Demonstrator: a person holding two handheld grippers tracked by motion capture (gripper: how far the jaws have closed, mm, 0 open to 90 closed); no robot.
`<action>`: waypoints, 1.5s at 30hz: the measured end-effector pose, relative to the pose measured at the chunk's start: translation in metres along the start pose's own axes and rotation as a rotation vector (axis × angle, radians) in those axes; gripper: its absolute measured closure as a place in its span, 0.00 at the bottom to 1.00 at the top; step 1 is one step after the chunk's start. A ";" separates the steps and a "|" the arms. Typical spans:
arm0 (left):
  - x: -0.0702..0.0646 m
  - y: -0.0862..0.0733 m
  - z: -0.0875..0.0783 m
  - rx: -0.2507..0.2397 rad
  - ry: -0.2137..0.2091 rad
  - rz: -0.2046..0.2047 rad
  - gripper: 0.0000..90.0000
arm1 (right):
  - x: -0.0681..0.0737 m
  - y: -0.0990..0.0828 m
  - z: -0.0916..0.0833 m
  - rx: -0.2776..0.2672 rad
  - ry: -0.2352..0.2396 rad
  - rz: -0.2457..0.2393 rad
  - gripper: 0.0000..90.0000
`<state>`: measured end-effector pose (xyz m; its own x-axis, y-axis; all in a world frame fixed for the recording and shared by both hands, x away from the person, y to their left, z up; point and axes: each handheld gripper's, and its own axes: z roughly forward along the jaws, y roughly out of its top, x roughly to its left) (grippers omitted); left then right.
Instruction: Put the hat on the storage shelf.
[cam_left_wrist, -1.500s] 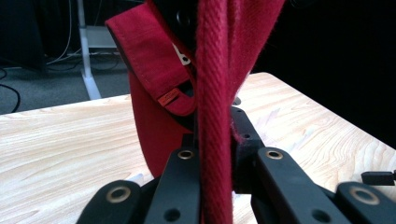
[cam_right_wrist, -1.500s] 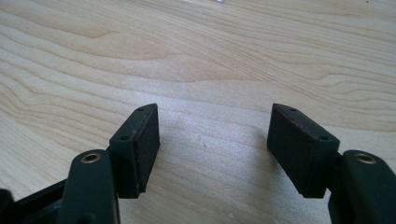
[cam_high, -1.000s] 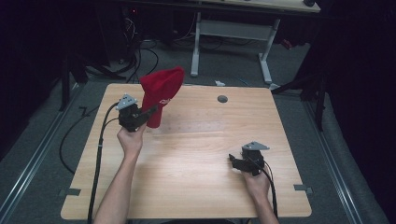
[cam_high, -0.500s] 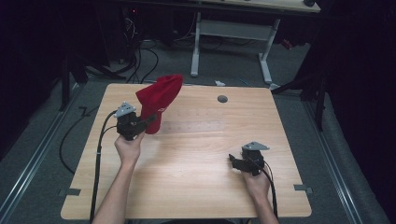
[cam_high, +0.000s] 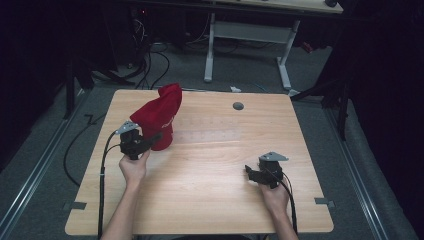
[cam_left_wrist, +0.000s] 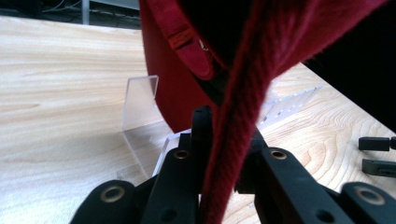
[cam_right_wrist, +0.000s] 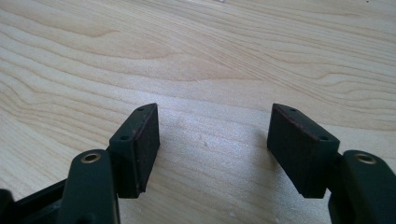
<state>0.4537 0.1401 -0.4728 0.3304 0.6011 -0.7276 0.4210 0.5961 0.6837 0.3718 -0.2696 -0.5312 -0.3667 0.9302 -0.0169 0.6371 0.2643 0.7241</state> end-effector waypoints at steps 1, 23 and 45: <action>0.001 0.000 0.000 -0.001 -0.001 -0.007 0.89 | 0.000 0.000 0.000 0.000 0.000 0.000 0.38; -0.005 0.000 -0.016 -0.003 0.112 0.087 0.44 | 0.000 0.000 0.000 0.000 0.000 0.000 0.38; -0.018 -0.002 -0.054 -0.013 0.097 0.111 0.46 | 0.000 0.000 0.000 0.000 0.000 0.000 0.38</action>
<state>0.4010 0.1571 -0.4584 0.2912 0.7118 -0.6392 0.3752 0.5296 0.7608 0.3714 -0.2693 -0.5312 -0.3665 0.9303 -0.0164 0.6371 0.2638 0.7242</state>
